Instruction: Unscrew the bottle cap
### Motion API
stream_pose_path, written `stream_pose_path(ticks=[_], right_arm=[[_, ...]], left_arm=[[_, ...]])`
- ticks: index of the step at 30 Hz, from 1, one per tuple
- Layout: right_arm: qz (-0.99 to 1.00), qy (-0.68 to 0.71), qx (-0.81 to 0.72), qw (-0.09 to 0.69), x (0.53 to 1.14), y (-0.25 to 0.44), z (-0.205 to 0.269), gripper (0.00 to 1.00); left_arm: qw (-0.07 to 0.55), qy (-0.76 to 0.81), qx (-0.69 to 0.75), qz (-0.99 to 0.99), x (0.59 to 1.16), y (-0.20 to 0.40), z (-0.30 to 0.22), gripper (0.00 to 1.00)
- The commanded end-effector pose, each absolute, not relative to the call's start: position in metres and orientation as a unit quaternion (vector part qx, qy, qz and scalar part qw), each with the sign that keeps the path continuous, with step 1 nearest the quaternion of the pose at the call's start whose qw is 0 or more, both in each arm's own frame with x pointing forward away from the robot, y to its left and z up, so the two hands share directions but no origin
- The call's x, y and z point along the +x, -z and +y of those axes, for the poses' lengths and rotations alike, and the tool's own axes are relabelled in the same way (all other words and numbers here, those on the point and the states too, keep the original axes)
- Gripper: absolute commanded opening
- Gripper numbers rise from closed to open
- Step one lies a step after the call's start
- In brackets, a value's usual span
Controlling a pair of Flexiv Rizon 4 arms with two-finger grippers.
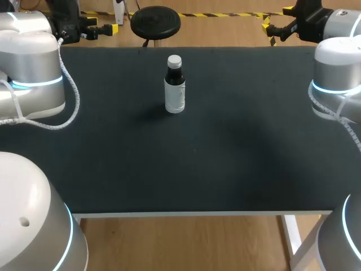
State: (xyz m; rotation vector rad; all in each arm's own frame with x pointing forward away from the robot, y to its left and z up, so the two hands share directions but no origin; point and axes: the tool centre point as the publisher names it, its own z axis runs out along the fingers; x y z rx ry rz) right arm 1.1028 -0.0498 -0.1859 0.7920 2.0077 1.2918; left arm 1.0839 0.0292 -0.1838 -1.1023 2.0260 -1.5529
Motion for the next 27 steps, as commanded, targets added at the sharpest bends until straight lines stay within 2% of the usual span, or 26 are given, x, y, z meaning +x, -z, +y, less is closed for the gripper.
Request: stream_pose_path(ticks=[1, 14, 27], right_arm=[[0.76, -0.488, 0.299, 0.308, 1.104, 0.186, -0.05, 1.0], [0.76, -0.488, 0.299, 0.308, 1.104, 0.186, -0.05, 1.0], [0.76, -0.488, 0.299, 0.308, 1.104, 0.186, -0.05, 1.0]], left_arm=[[0.179, 0.549, -0.39, 0.717, 1.084, 0.184, 0.029, 1.0], [0.18, 0.55, -0.383, 0.72, 1.084, 0.183, 0.03, 1.0], [0.185, 0.601, -0.173, 0.758, 1.076, 0.196, 0.02, 1.0]])
